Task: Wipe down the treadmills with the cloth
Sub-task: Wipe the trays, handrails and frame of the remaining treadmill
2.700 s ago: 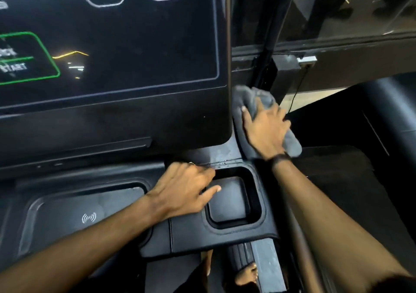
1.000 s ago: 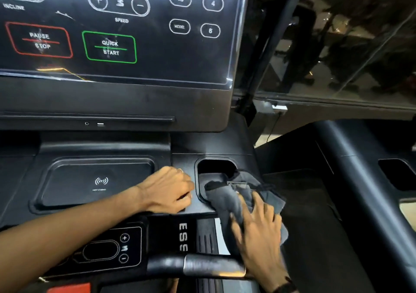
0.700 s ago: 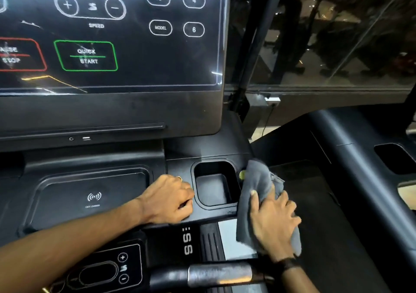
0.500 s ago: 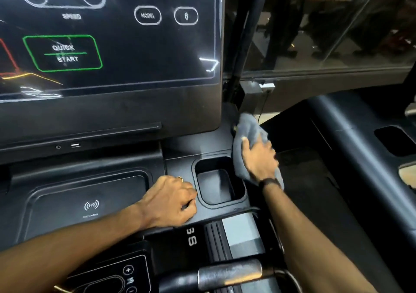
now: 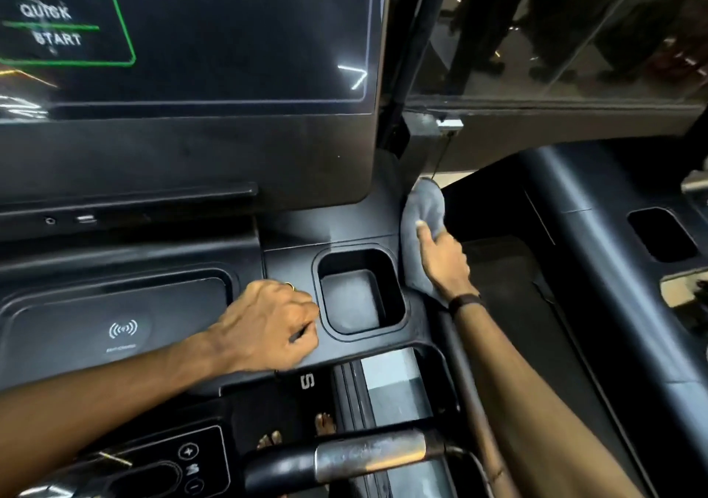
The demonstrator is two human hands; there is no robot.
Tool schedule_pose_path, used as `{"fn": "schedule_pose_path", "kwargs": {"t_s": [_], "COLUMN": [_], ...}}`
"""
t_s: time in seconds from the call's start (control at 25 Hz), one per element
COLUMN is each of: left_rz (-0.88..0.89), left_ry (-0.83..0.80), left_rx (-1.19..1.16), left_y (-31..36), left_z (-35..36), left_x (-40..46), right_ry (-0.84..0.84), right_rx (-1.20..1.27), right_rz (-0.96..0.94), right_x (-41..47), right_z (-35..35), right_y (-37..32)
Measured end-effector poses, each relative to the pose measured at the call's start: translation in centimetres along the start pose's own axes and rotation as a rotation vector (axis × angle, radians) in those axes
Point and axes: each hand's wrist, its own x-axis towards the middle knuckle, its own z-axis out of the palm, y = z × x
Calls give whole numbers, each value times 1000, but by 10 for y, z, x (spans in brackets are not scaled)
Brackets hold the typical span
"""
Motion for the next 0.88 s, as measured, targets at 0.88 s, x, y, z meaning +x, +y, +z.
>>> {"fn": "schedule_pose_path", "kwargs": {"t_s": [0.88], "left_rz": [-20], "left_ry": [-28], "left_rx": [45], "left_y": [5], "left_z": [-2], "left_x": [0], "right_ry": [-157], "right_rx": [204], "right_rz": [-74], "right_x": [-66], "right_z": [-17], "right_y": [117]}}
